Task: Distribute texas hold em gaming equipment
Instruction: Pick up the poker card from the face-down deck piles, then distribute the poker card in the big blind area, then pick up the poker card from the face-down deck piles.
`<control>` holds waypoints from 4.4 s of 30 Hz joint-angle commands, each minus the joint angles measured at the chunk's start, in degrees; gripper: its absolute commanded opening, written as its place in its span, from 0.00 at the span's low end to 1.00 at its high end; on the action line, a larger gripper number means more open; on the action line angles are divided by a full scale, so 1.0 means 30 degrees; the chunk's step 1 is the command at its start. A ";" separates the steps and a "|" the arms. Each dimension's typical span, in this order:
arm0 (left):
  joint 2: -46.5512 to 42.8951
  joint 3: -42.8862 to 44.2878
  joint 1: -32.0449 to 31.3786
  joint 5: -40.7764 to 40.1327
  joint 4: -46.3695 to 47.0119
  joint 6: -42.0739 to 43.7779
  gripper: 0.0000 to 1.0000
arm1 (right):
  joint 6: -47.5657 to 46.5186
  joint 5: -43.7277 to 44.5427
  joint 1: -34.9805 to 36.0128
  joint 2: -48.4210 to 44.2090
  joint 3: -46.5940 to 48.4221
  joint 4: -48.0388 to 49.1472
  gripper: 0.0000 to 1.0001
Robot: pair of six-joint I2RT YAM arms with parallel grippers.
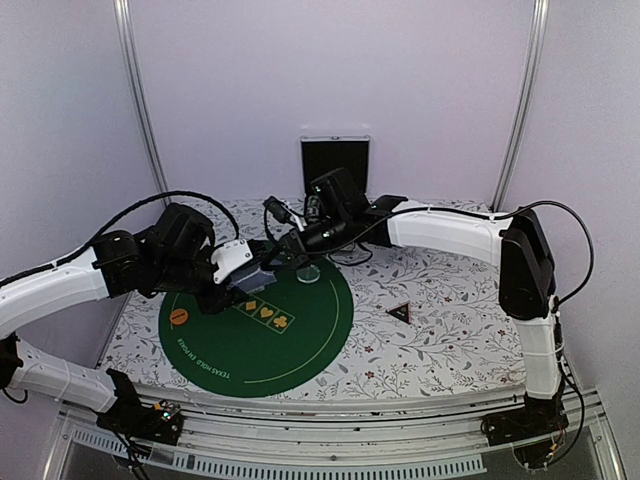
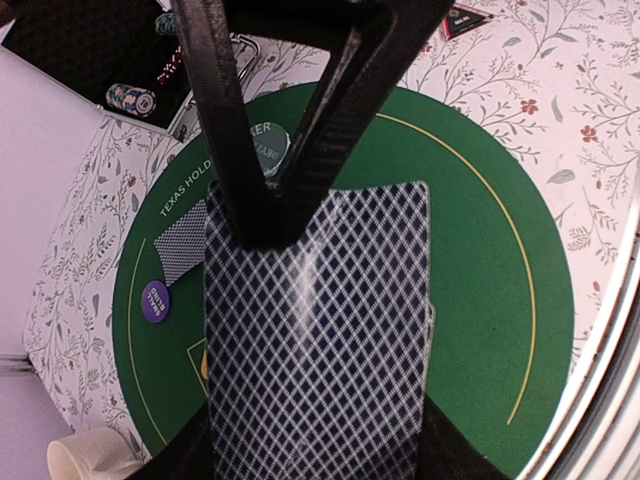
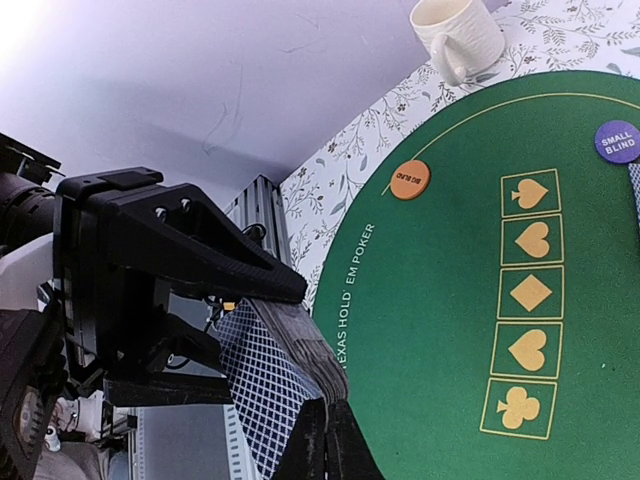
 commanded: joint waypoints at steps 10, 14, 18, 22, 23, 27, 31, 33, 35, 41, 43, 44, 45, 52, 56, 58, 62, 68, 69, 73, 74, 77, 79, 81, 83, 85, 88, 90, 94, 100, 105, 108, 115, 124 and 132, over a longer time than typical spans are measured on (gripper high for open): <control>0.0054 0.0270 0.0125 0.0298 0.0378 0.0193 0.54 | -0.0889 0.1670 -0.0272 -0.2173 -0.0113 -0.1521 0.02; 0.0018 0.0270 0.0142 0.0278 0.0349 0.0168 0.54 | -0.1147 0.1712 -0.0504 -0.2816 -0.0292 -0.1729 0.02; -0.0041 0.0270 0.0134 0.0279 0.0320 0.0166 0.54 | -0.1302 0.2036 -0.0884 -0.3928 -0.0754 -0.1722 0.02; -0.0012 0.0307 0.0141 0.0268 0.0320 0.0165 0.54 | -0.1366 0.2373 -0.1238 -0.4721 -0.1191 -0.1741 0.02; -0.0012 0.0300 0.0129 0.0291 0.0320 0.0179 0.54 | -0.1369 0.2485 -0.1327 -0.4898 -0.1322 -0.1742 0.02; -0.0120 0.0299 0.0122 0.0263 0.0320 0.0168 0.54 | -0.1178 0.4258 -0.2103 -0.5823 -0.2415 -0.1499 0.02; -0.0159 0.0448 0.0120 0.0278 0.0292 0.0120 0.54 | 0.0630 0.6474 -0.3056 -0.6249 -0.4512 0.0153 0.02; -0.0159 0.0643 0.0129 0.0335 0.0237 0.0055 0.54 | 0.1548 0.6866 -0.3050 -0.5759 -0.5285 0.1277 0.02; -0.0151 0.0880 0.0134 0.0350 0.0163 -0.0020 0.53 | 0.2187 0.5348 -0.2878 -0.4592 -0.5546 0.2651 0.02; -0.0288 0.1446 0.0139 0.0178 -0.0061 -0.0280 0.53 | 0.2189 0.1448 -0.0706 0.0880 -0.1961 0.3893 0.02; -0.0383 0.1556 0.0125 0.0190 -0.0068 -0.0361 0.53 | 0.2502 0.1009 0.0012 0.2479 -0.0643 0.3996 0.02; -0.0425 0.1573 0.0146 0.0230 -0.0073 -0.0400 0.53 | 0.2776 0.0733 0.0283 0.3224 -0.0104 0.4219 0.02; -0.0470 0.1601 0.0126 0.0261 -0.0070 -0.0445 0.53 | 0.3028 0.0394 0.0595 0.4163 0.0392 0.4408 0.02; -0.0649 0.1576 0.0142 0.0401 -0.0072 -0.0593 0.53 | 0.4060 -0.1076 0.2295 0.8155 0.3389 0.3890 0.02; -0.0729 0.1472 0.0131 0.0555 -0.0039 -0.0613 0.53 | 0.4769 -0.1044 0.2889 0.9130 0.4171 0.3376 0.02; -0.0757 0.1381 0.0134 0.0596 0.0032 -0.0618 0.53 | 0.4777 -0.0726 0.2991 0.9262 0.4341 0.2886 0.02; -0.0799 0.1310 0.0142 0.0779 0.0114 -0.0563 0.53 | 0.4883 -0.0304 0.3092 0.9306 0.4103 0.2381 0.03; -0.1115 0.1224 0.0095 0.0961 0.0094 -0.0495 0.53 | 0.4582 -0.0418 0.3258 0.7947 0.2170 0.2137 0.30; -0.1172 0.1213 0.0116 0.1011 0.0112 -0.0486 0.53 | 0.4425 -0.0207 0.3271 0.7383 0.1537 0.2141 0.34; -0.1409 0.1120 0.0111 0.1008 0.0086 -0.0477 0.53 | 0.3493 -0.0165 0.3239 0.5253 -0.0698 0.2120 0.43; -0.1417 0.1120 0.0111 0.0973 0.0085 -0.0473 0.53 | 0.3340 -0.0124 0.3243 0.4658 -0.1294 0.2124 0.44; -0.1462 0.1107 0.0105 0.0926 0.0056 -0.0438 0.53 | 0.3007 0.0026 0.3043 0.2550 -0.3161 0.2165 0.46; -0.1477 0.1090 0.0092 0.0929 0.0056 -0.0405 0.53 | 0.2990 0.0250 0.2764 0.1227 -0.4592 0.2219 0.47; -0.1477 0.1064 0.0090 0.1024 0.0056 -0.0351 0.53 | 0.2915 0.0804 0.2293 0.0005 -0.6059 0.2229 0.48; -0.1434 0.1019 0.0090 0.1147 0.0085 -0.0252 0.53 | 0.2753 0.1489 0.1650 -0.1350 -0.7395 0.2203 0.49; -0.1432 0.0952 0.0080 0.1479 0.0063 -0.0096 0.53 | 0.2503 0.2272 0.0787 -0.2754 -0.8613 0.2198 0.54; -0.1503 0.0766 -0.0076 0.1789 0.0060 0.0249 0.53 | 0.1854 0.3991 -0.0142 -0.4837 -0.9132 0.2003 0.79; -0.1484 0.0660 -0.0316 0.1803 0.0059 0.0501 0.53 | 0.1206 0.5176 -0.0261 -0.5958 -0.8801 0.2030 0.99; -0.1282 0.0621 -0.0630 0.1676 -0.0016 0.0616 0.53 | 0.0897 0.3441 0.0097 -0.6667 -0.8406 0.4651 0.99; -0.0932 0.0764 -0.0869 0.1645 -0.0057 0.0752 0.53 | 0.0561 0.2485 0.1180 -0.4605 -0.5748 0.4918 0.99; -0.0876 0.0710 -0.1029 0.2026 -0.0010 0.0841 0.53 | 0.0709 0.2464 0.1240 -0.2896 -0.4217 0.4407 0.99; -0.0891 0.0629 -0.1059 0.2222 0.0027 0.0892 0.53 | 0.0654 0.2384 0.1241 -0.2106 -0.3415 0.4114 0.99; -0.1026 0.0601 -0.1123 0.2239 0.0085 0.0977 0.53 | 0.0232 0.3387 0.1178 -0.1623 -0.3072 0.2949 0.93; -0.1204 0.0420 -0.1152 0.2306 0.0122 0.1028 0.53 | 0.0154 0.4072 0.0761 -0.3462 -0.4891 0.2652 0.80; -0.1184 0.0299 -0.1165 0.2167 0.0173 0.0955 0.53 | -0.0129 0.3173 0.0844 -0.4268 -0.4624 0.2245 0.51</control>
